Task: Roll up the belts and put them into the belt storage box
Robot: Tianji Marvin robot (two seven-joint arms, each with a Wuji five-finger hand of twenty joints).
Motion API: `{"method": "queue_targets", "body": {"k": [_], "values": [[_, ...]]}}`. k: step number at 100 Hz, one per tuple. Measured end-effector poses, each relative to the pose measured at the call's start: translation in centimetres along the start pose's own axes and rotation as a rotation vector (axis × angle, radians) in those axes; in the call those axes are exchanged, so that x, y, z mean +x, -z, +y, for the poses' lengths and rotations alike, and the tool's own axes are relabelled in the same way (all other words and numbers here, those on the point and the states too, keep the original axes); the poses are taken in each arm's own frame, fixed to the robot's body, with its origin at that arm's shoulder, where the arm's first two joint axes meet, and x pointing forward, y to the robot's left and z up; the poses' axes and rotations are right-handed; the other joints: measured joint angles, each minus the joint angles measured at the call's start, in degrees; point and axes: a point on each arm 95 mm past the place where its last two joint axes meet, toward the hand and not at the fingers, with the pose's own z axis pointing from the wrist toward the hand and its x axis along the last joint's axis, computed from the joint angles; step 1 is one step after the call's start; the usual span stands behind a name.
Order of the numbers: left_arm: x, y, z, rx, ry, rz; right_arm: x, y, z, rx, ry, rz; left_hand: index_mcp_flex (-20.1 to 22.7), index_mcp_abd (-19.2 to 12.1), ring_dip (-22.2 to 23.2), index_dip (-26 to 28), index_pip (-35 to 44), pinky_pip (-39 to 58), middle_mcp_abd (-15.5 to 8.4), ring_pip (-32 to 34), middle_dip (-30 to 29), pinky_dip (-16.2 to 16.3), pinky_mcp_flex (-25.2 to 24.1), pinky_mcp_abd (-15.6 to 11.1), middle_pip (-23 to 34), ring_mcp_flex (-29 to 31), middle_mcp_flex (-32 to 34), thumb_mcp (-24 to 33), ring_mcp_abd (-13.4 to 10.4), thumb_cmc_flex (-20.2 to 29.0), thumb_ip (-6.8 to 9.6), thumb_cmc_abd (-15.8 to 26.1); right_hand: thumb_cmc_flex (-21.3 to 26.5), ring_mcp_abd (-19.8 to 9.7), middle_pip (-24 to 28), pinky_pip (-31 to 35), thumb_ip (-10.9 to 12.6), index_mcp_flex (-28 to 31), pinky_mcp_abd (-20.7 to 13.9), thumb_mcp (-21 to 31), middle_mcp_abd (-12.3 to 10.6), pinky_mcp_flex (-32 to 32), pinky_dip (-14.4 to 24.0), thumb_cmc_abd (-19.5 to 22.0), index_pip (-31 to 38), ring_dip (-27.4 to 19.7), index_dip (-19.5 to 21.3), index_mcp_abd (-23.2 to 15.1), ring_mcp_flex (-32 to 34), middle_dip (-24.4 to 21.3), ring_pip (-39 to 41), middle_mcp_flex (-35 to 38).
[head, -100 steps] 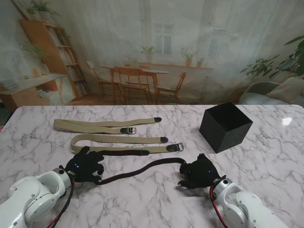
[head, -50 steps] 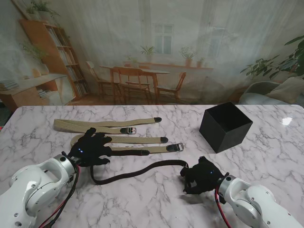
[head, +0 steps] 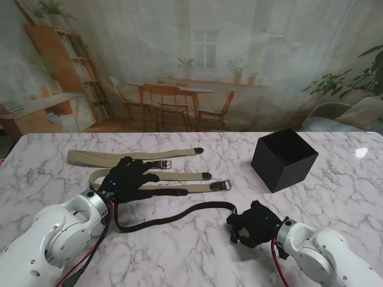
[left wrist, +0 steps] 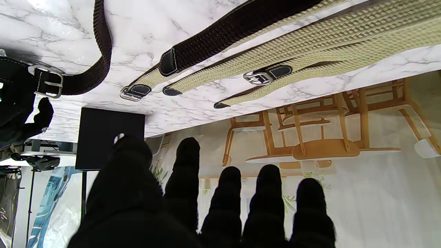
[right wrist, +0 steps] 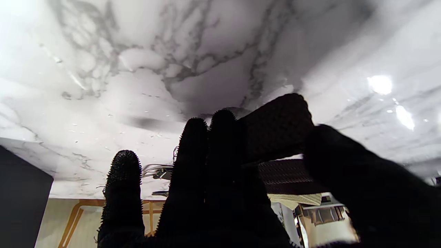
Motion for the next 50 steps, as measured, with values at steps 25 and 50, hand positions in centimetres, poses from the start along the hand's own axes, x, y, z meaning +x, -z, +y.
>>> {"method": "queue_targets", "body": {"k": [25, 50], "values": [[-0.02, -0.23, 0.62, -0.014, 0.006, -0.001, 0.14, -0.21, -0.07, -0.029, 0.124, -0.013, 0.05, 0.00, -0.01, -0.02, -0.01, 0.00, 0.00, 0.00, 0.00, 0.00, 0.00, 0.00, 0.04, 0.00, 0.02, -0.13, -0.14, -0.61, 0.00, 0.07, 8.70, -1.30, 2.11, -0.05, 7.11, 1.32, 0.02, 7.54, -2.98, 1.48, 0.52, -7.14, 3.91, 0.00, 1.58, -3.10, 3.03, 1.29, 0.00, 2.51], [0.00, -0.14, 0.80, -0.013, 0.007, 0.001, -0.17, -0.92, -0.86, -0.089, 0.153, -0.059, 1.96, 0.05, 0.00, -0.02, 0.70, 0.00, 0.00, 0.00, 0.00, 0.00, -0.07, 0.03, 0.06, 0.00, 0.05, -0.13, -0.15, -0.61, 0.00, 0.10, 10.15, 1.23, 15.64, 2.71, -6.71, 3.55, 0.77, -1.78, -3.38, 3.64, 1.41, -4.35, 20.38, 6.07, 1.98, -14.45, 6.50, 9.87, 5.42, 2.12]]}}
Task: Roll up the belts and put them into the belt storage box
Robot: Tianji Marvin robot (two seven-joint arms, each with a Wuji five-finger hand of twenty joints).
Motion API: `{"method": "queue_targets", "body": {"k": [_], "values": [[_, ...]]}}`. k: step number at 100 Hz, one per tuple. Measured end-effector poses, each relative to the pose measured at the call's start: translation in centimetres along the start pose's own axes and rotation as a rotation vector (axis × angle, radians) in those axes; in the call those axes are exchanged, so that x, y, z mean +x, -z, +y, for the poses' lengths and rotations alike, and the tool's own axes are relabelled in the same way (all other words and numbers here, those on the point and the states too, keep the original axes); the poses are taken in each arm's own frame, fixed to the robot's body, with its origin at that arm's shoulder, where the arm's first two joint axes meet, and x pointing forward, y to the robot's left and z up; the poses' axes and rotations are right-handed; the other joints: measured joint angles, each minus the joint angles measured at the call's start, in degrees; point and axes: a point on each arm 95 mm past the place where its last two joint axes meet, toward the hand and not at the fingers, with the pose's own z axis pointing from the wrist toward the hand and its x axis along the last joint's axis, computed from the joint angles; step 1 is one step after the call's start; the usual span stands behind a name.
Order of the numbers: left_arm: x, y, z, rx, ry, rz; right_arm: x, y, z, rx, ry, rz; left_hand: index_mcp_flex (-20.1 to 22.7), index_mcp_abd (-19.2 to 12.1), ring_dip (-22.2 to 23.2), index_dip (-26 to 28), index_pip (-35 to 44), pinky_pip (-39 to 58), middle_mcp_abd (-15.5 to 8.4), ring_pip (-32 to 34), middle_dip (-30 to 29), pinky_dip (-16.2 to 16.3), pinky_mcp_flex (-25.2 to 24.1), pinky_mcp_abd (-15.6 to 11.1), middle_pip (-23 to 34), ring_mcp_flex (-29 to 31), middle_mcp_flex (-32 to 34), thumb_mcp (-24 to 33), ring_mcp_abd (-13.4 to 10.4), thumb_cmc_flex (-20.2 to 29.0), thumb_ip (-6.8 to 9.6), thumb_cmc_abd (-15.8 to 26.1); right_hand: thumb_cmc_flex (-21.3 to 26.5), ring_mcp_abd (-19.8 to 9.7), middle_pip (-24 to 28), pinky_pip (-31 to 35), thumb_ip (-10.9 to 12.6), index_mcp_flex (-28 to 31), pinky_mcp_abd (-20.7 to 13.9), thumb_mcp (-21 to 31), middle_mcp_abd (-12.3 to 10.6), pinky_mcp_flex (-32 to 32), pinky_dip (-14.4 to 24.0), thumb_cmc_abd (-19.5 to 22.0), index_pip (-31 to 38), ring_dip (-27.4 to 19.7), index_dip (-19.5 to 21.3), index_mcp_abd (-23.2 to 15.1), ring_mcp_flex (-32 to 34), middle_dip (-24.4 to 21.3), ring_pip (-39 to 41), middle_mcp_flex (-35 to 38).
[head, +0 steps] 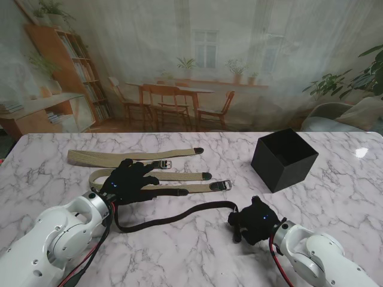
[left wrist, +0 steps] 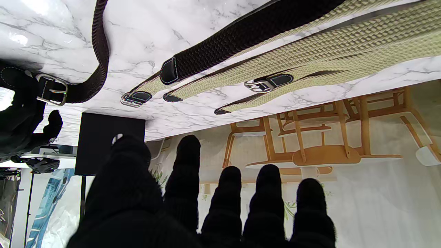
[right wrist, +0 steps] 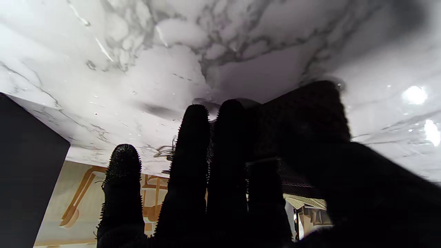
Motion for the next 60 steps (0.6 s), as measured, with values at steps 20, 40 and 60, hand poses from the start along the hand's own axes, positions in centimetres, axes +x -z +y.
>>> {"method": "queue_targets", "body": {"k": [20, 40, 60], "values": [[0.07, 0.03, 0.06, 0.000, -0.001, 0.004, 0.05, -0.19, -0.46, -0.036, -0.025, -0.020, 0.05, 0.01, 0.00, 0.00, 0.25, 0.00, 0.00, 0.00, 0.00, 0.00, -0.31, 0.01, 0.01, 0.00, 0.00, 0.00, -0.01, 0.00, 0.00, 0.02, 1.89, 1.57, 5.71, 1.87, -4.13, 0.54, 1.47, -4.16, 8.29, 1.04, 0.71, -0.49, 6.62, 1.83, -4.19, -6.08, -3.24, 4.95, 4.39, -18.49], [0.15, 0.02, 0.08, 0.001, -0.004, 0.007, 0.13, -0.25, -0.51, -0.032, -0.066, -0.023, 0.06, 0.01, 0.00, 0.05, 0.35, 0.00, 0.00, 0.00, 0.27, 0.00, -0.53, 0.04, 0.01, 0.00, 0.00, 0.00, -0.02, 0.00, 0.00, 0.17, 1.80, 2.94, -1.33, 2.37, -4.48, 2.30, 2.84, -4.44, 17.08, 2.01, 0.72, -0.77, 10.58, -2.10, -9.41, -6.21, -9.16, -2.69, 3.07, -33.15], [0.20, 0.05, 0.13, 0.000, -0.008, 0.009, 0.27, -0.36, -0.60, -0.032, -0.115, -0.031, 0.06, 0.01, 0.00, 0.07, 0.45, 0.00, 0.00, 0.00, 0.28, 0.00, -0.57, 0.05, 0.01, 0.00, 0.00, 0.00, -0.02, 0.00, 0.00, 0.40, 0.80, 9.22, -8.40, 2.37, -6.20, 6.45, 3.50, -6.10, 19.07, 2.25, -0.27, -1.88, 15.67, -8.23, -10.88, -5.39, -11.86, -6.01, -5.60, -40.58]]}}
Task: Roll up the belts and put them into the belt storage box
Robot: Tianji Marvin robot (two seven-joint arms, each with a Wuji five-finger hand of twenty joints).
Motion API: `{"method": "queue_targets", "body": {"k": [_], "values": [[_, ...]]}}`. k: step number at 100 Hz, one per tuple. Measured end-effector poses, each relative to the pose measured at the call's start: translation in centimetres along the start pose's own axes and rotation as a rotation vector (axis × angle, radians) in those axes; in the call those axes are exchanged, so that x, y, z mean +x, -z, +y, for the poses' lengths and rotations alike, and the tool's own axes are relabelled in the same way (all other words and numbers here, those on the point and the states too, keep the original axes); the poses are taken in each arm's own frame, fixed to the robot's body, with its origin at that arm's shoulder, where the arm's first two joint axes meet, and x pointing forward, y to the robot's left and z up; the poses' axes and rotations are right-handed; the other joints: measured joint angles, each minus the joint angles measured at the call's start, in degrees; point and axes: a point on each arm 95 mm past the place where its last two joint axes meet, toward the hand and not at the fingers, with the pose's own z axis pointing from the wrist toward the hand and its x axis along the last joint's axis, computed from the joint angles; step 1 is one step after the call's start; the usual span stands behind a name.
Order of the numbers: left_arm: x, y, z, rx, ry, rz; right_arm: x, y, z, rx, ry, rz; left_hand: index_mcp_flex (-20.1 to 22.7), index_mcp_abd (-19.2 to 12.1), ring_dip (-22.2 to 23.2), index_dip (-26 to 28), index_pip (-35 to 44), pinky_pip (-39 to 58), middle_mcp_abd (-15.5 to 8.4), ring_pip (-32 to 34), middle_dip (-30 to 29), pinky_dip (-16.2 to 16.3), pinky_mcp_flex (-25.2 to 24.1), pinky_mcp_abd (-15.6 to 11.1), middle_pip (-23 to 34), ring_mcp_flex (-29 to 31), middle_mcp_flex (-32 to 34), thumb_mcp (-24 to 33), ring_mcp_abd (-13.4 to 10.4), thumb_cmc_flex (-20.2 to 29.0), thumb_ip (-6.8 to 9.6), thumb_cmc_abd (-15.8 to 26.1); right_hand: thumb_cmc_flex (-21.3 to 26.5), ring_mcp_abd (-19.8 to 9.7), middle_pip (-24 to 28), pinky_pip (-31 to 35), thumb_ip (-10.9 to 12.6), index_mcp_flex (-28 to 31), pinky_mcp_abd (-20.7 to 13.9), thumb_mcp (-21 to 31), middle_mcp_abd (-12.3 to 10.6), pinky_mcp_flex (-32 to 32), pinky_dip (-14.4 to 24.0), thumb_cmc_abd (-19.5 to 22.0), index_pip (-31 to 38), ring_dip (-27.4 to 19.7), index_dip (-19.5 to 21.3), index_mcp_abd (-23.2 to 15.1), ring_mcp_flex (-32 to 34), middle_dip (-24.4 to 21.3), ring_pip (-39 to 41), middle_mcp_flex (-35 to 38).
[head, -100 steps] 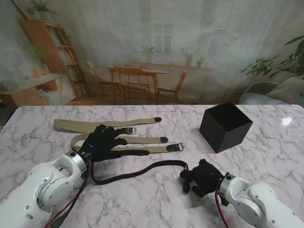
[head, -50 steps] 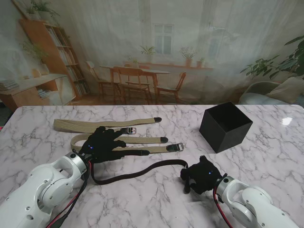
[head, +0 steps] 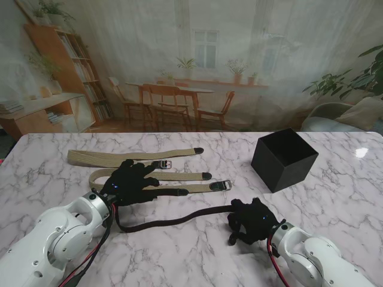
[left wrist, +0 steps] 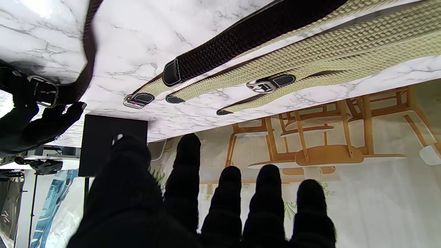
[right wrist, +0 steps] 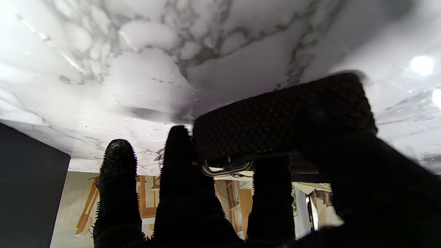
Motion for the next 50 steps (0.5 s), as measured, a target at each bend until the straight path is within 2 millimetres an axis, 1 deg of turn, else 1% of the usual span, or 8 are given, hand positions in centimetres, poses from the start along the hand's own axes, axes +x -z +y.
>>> {"method": "queue_targets", "body": {"k": [12, 20, 26, 30, 35, 40, 45, 50], "values": [[0.03, 0.02, 0.02, 0.002, -0.001, 0.001, 0.08, -0.04, -0.13, 0.002, -0.047, -0.008, 0.00, 0.00, 0.00, 0.00, 0.09, 0.00, 0.00, 0.00, 0.01, 0.00, -0.01, 0.00, 0.00, 0.00, 0.00, 0.00, -0.01, 0.00, 0.00, 0.00, 0.00, 0.62, -0.02, -0.50, -0.09, 0.44, 0.07, 0.00, 0.57, 0.00, -0.80, -0.02, 0.46, -1.38, 0.00, 0.08, -0.64, -0.28, -1.16, 0.21], [0.06, 0.02, 0.03, 0.002, -0.001, 0.002, 0.11, -0.07, -0.15, 0.003, -0.044, -0.010, 0.00, 0.00, 0.00, 0.01, 0.11, -0.04, 0.00, 0.00, 0.01, 0.00, -0.02, 0.00, 0.00, 0.00, 0.00, 0.00, -0.01, 0.00, 0.00, 0.00, 0.00, 0.98, -0.99, -0.58, -0.28, 0.45, 0.10, -0.09, -0.01, 0.00, -1.08, -0.02, 1.22, -1.48, -0.55, 0.09, -0.62, -0.49, -1.16, 3.71], [0.09, 0.01, 0.04, 0.002, -0.001, 0.003, 0.12, -0.12, -0.10, 0.000, -0.042, -0.012, 0.00, 0.00, 0.00, 0.01, 0.11, -0.68, 0.00, 0.00, 0.01, 0.00, -0.04, 0.01, 0.00, 0.00, 0.00, 0.00, -0.01, 0.00, 0.00, 0.00, 0.02, 1.02, -1.00, -0.64, -0.35, 0.45, 0.12, -0.68, -3.62, 0.00, -1.26, -0.02, 2.06, -1.49, -0.65, 0.10, 0.32, 0.44, -1.16, 8.29], [0.12, 0.01, 0.05, 0.001, -0.001, 0.004, 0.16, -0.19, -0.06, -0.007, -0.040, -0.013, 0.00, 0.00, 0.00, 0.02, 0.11, -0.68, 0.00, 0.00, 0.01, 0.00, -0.05, 0.02, 0.00, 0.00, 0.00, 0.00, -0.01, 0.00, 0.00, 0.00, 0.76, 1.06, 0.62, -0.65, -1.03, 0.43, 0.13, -1.46, -7.05, 0.00, -1.35, -0.02, 2.71, -1.49, -0.74, 0.10, 0.86, 1.56, -1.16, 11.82], [0.15, 0.00, 0.07, 0.001, -0.001, 0.005, 0.23, -0.29, -0.15, -0.017, -0.036, -0.012, 0.00, 0.00, 0.00, 0.02, 0.11, -0.69, 0.00, 0.00, 0.01, 0.00, -0.05, 0.02, 0.00, 0.00, 0.00, 0.00, -0.01, 0.00, 0.00, 0.00, 1.55, 1.07, 3.24, -0.65, -1.12, -0.17, 0.13, -2.32, -9.73, 0.00, -1.36, -0.01, 3.78, -1.25, -0.77, 0.10, 1.24, 2.93, -1.16, 14.63], [0.17, 0.00, 0.08, 0.000, -0.001, 0.007, 0.28, -0.36, -0.28, -0.032, -0.032, -0.011, 0.00, 0.00, 0.00, 0.03, 0.12, -0.70, 0.00, 0.00, 0.01, 0.00, -0.05, 0.04, 0.00, 0.00, 0.00, 0.00, -0.01, 0.00, 0.00, 0.00, 1.71, 0.68, 6.53, -0.65, -1.59, -0.17, 0.13, -2.74, -10.37, 0.00, -1.36, 0.01, 5.68, -0.01, -0.78, 0.10, 2.22, 4.57, -1.07, 17.07], [0.20, -0.01, 0.10, -0.002, -0.001, 0.008, 0.30, -0.41, -0.43, -0.049, -0.029, -0.010, 0.01, 0.00, 0.00, 0.03, 0.12, -0.72, 0.00, 0.00, 0.01, 0.00, -0.05, 0.47, 0.00, 0.00, 0.00, 0.00, -0.01, 0.00, 0.00, 0.01, 2.94, -1.41, 9.34, -0.66, -1.66, -0.83, 0.13, -3.53, -10.37, 0.29, -1.36, 0.55, 7.84, 0.45, -0.75, 0.10, 3.62, 6.14, -0.81, 19.74], [0.23, -0.02, 0.11, -0.003, -0.001, 0.009, 0.28, -0.47, -0.54, -0.066, -0.027, -0.010, 0.01, 0.00, 0.00, 0.03, 0.12, -0.73, 0.00, 0.00, 0.01, 0.00, -0.05, 0.49, 0.00, 0.00, 0.00, 0.00, -0.01, 0.00, 0.00, 0.01, 2.94, -3.73, 13.12, -0.66, -1.68, -2.38, 0.09, -4.24, -10.47, 0.60, -1.36, 0.63, 10.87, 1.13, 1.05, 0.10, 4.22, 7.92, -0.26, 23.24]]}}
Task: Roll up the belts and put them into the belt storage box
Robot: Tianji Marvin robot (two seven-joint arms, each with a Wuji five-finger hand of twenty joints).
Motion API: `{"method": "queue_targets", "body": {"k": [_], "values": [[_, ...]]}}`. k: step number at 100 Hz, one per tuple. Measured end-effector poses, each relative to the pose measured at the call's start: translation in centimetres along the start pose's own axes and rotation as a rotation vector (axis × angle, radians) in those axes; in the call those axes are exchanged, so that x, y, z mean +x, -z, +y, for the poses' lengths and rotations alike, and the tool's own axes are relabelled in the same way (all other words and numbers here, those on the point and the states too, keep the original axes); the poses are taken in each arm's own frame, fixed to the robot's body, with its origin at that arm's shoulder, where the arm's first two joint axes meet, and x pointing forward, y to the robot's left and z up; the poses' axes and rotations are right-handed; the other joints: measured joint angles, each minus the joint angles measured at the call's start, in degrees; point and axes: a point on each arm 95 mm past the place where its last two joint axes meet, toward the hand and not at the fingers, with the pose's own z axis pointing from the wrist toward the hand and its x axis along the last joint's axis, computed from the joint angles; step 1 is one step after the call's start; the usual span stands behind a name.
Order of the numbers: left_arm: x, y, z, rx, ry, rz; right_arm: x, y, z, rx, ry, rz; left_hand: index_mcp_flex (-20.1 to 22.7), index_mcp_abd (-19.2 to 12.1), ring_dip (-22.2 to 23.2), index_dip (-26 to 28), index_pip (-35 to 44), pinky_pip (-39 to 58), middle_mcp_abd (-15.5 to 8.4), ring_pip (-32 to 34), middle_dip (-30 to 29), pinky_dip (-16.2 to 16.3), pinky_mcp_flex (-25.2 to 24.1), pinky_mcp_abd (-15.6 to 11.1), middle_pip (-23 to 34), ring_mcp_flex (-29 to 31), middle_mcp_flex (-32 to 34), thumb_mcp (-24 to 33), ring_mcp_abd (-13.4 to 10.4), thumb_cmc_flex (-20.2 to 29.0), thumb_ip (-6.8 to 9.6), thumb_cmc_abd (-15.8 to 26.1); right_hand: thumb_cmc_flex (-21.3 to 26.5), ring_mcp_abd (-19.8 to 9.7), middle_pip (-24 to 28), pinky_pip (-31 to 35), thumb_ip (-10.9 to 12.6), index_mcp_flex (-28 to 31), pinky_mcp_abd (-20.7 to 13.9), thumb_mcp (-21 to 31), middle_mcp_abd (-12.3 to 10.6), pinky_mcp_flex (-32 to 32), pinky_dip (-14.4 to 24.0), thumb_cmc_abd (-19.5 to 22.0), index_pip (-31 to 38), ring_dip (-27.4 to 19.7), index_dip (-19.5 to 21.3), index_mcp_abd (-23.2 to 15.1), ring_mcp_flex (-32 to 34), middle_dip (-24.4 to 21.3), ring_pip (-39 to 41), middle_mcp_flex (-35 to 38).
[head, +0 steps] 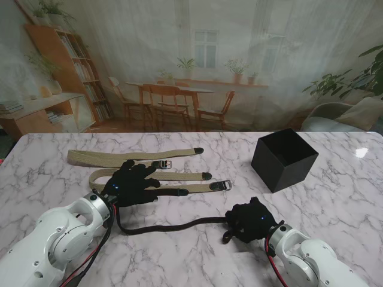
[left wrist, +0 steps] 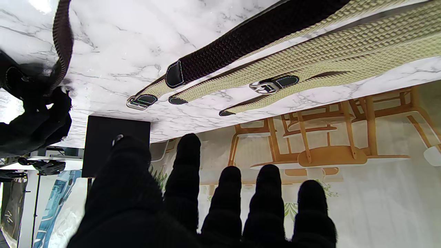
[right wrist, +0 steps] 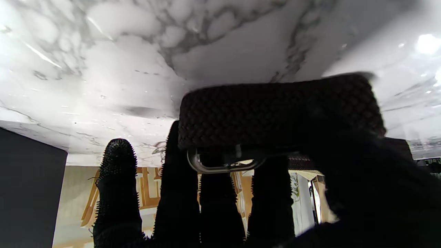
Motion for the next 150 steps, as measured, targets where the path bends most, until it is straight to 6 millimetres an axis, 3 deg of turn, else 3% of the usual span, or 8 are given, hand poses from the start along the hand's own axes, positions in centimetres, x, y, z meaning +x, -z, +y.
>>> {"method": "queue_targets", "body": {"k": [32, 42, 51, 73, 100, 117, 129, 150], "values": [[0.2, -0.1, 0.1, -0.007, 0.001, 0.005, -0.3, -0.2, -0.8, -0.095, 0.012, 0.004, 0.00, 0.00, 0.00, 0.01, 0.01, -0.66, 0.00, 0.00, 0.00, 0.00, 0.00, 0.00, 0.00, 0.00, 0.00, 0.00, 0.00, 0.00, 0.00, 0.00, 0.00, -4.26, 8.68, 4.75, -1.15, -2.96, -3.81, -1.87, -3.71, 4.48, 0.22, 1.31, -1.63, 3.72, 5.05, -1.43, 11.02, 2.45, 5.88, 19.55], [0.2, -0.1, 0.1, -0.007, 0.001, 0.006, -0.3, -0.4, -0.9, -0.107, 0.010, 0.011, 0.00, 0.00, 0.00, 0.02, 0.01, -0.68, 0.00, 0.00, 0.00, 0.00, 0.00, 0.00, 0.00, 0.00, 0.00, 0.00, 0.00, 0.00, 0.00, 0.00, -0.02, -5.05, 9.53, 6.13, -1.16, -3.83, -4.59, -1.88, -4.63, 5.58, 0.22, 3.12, -16.46, 4.40, 2.30, 2.43, 13.34, 1.32, 5.95, 23.72], [0.3, -0.1, 0.1, -0.007, 0.001, 0.007, -0.3, -0.5, -0.9, -0.119, 0.008, 0.021, 0.00, 0.00, 0.00, 0.02, 0.01, -0.75, 0.00, 0.00, 0.00, 0.00, 0.00, 0.00, 0.00, 0.00, 0.00, 0.00, 0.00, 0.00, 0.00, 0.00, -0.02, -5.30, 10.09, 6.67, 0.34, -17.09, -5.03, -1.04, -5.27, 6.27, -0.18, 4.17, -29.63, 5.73, 0.45, 3.64, 16.73, 1.28, 7.38, 28.70], [0.3, -0.1, 0.1, -0.009, -0.001, 0.010, -0.1, -0.8, -1.3, -0.163, -0.027, 0.039, 0.00, 0.00, 0.00, 0.02, 0.01, -1.38, 0.00, 0.00, 0.00, 0.00, 0.00, 0.01, 0.00, 0.00, 0.01, 0.00, 0.00, 0.00, 0.00, 0.00, 2.26, -4.57, 10.11, 7.69, 3.32, -23.82, -5.23, -0.44, -5.27, 8.30, -0.64, 6.50, -32.38, 7.87, -3.73, -9.98, 21.94, 2.78, 11.59, 33.19], [0.3, -0.1, 0.1, -0.010, -0.002, 0.010, -0.1, -1.1, -1.1, -0.145, -0.051, 0.065, 0.00, 0.00, 0.00, 0.04, 0.01, -2.06, 0.00, 0.00, 0.00, 0.00, 0.00, 0.01, 0.00, 0.00, 0.01, 0.00, 0.00, 0.00, 0.00, 0.00, 4.07, -3.58, 8.04, 5.37, 3.23, 4.49, -4.41, -1.39, -3.90, 6.58, -1.11, 8.14, -27.49, 8.58, -1.56, -15.46, 21.95, 4.72, 12.22, 33.76], [0.4, -0.2, 0.1, -0.010, -0.002, 0.012, 0.0, -1.2, -0.8, -0.118, -0.054, 0.060, 0.00, 0.00, 0.00, 0.05, 0.02, -2.10, 0.00, 0.00, 0.01, 0.00, 0.00, 0.01, 0.00, 0.00, 0.01, 0.00, -0.01, 0.00, 0.00, 0.00, 3.49, -3.60, -0.09, 4.29, -1.50, 10.40, -4.28, -2.41, -3.90, 5.97, -1.11, 5.80, -19.11, 8.57, -13.84, -5.78, 20.83, 2.94, 12.10, 36.83], [0.4, -0.2, 0.1, -0.010, -0.002, 0.012, 0.2, -1.0, -0.5, -0.090, -0.047, 0.060, 0.00, 0.00, 0.00, 0.07, 0.02, -2.11, 0.00, 0.00, 0.01, 0.00, 0.00, 0.01, 0.00, 0.00, 0.01, 0.00, -0.01, 0.00, 0.00, 0.01, -10.65, -4.67, -6.16, 4.25, 5.61, 13.66, -4.31, -4.38, -4.65, 4.84, -1.11, 9.32, -30.22, 8.03, -0.15, 2.53, 17.90, -1.73, 12.08, 36.74], [0.5, -0.2, 0.1, -0.013, -0.002, 0.015, 0.5, -0.5, 0.8, 0.044, 0.008, 0.098, 0.00, 0.00, 0.00, 0.08, 0.02, -2.76, 0.00, 0.00, 0.01, 0.00, 0.00, 0.02, 0.00, 0.00, 0.01, 0.00, -0.02, 0.00, 0.00, 0.02, -15.69, -6.06, -12.62, 3.59, 7.98, 5.52, -5.15, -10.27, -5.13, 1.57, -1.11, 12.60, -36.86, 4.84, 2.98, 9.98, 11.20, -7.77, 6.24, 29.84]]}}
